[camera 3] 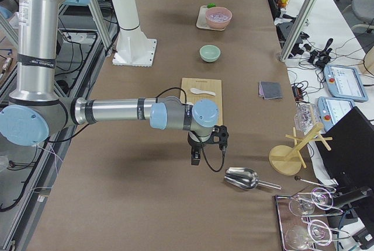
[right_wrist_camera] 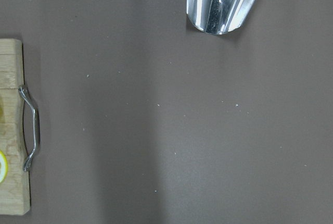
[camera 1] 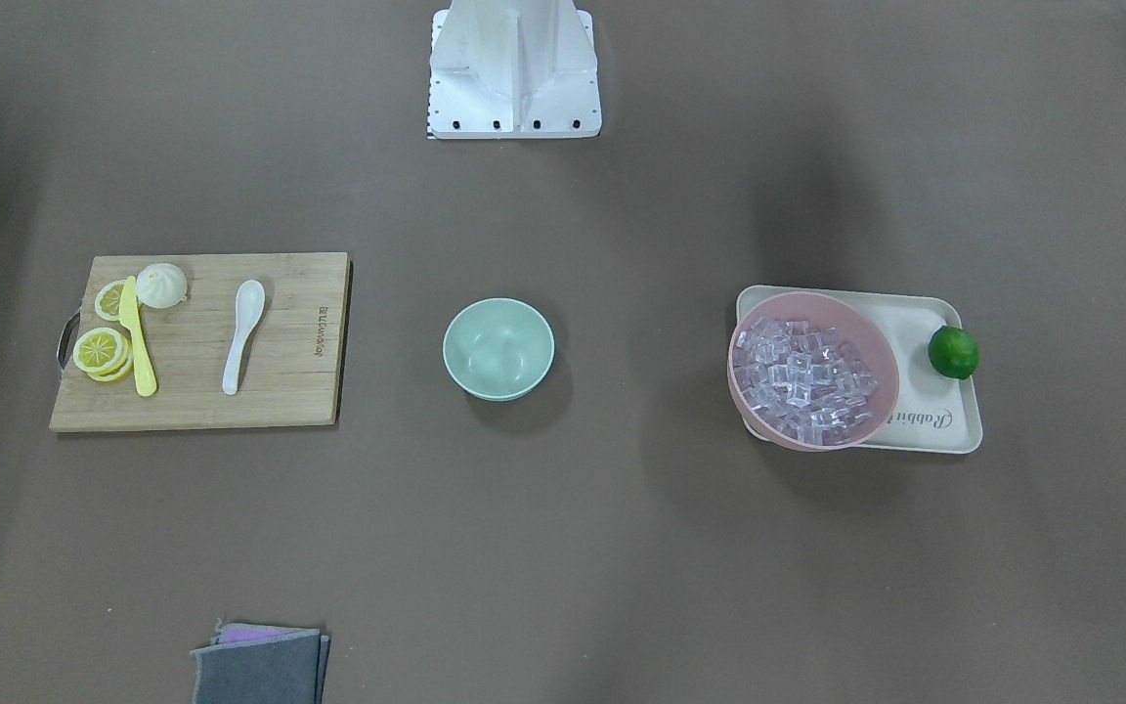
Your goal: Put spoon and ice into bowl
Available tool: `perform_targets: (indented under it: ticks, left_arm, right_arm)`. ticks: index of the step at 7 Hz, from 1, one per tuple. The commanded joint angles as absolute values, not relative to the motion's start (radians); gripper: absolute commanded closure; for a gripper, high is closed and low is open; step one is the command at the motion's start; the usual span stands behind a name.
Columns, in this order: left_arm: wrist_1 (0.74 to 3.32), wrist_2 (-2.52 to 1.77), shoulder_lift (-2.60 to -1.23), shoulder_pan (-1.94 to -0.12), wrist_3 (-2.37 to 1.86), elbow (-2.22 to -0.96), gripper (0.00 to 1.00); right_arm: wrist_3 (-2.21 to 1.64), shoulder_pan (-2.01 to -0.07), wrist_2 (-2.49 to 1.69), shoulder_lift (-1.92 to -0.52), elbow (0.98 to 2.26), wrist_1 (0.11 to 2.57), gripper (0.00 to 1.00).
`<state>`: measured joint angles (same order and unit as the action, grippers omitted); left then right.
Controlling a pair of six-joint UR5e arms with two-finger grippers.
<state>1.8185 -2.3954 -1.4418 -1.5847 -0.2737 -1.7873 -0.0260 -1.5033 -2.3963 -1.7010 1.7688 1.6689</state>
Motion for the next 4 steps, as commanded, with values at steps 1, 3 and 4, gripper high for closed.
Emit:
perform_targets:
  ticks: [1, 3, 4]
  left_arm:
    - [1.822, -2.398, -1.440, -1.585, -0.272, -1.789, 0.02]
    - [1.821, -2.398, -1.440, -1.582, -0.272, -1.789, 0.02]
    - [1.821, -2.396, -1.445, -1.578, -0.273, -1.789, 0.02]
  right_arm:
    - [-0.026, -1.503, -2.396, -1.701, 1.769, 1.669, 0.00]
    - [-0.026, -1.503, -2.396, -1.701, 1.775, 1.669, 0.00]
    - [-0.026, -1.503, -2.396, -1.701, 1.775, 1.669, 0.00]
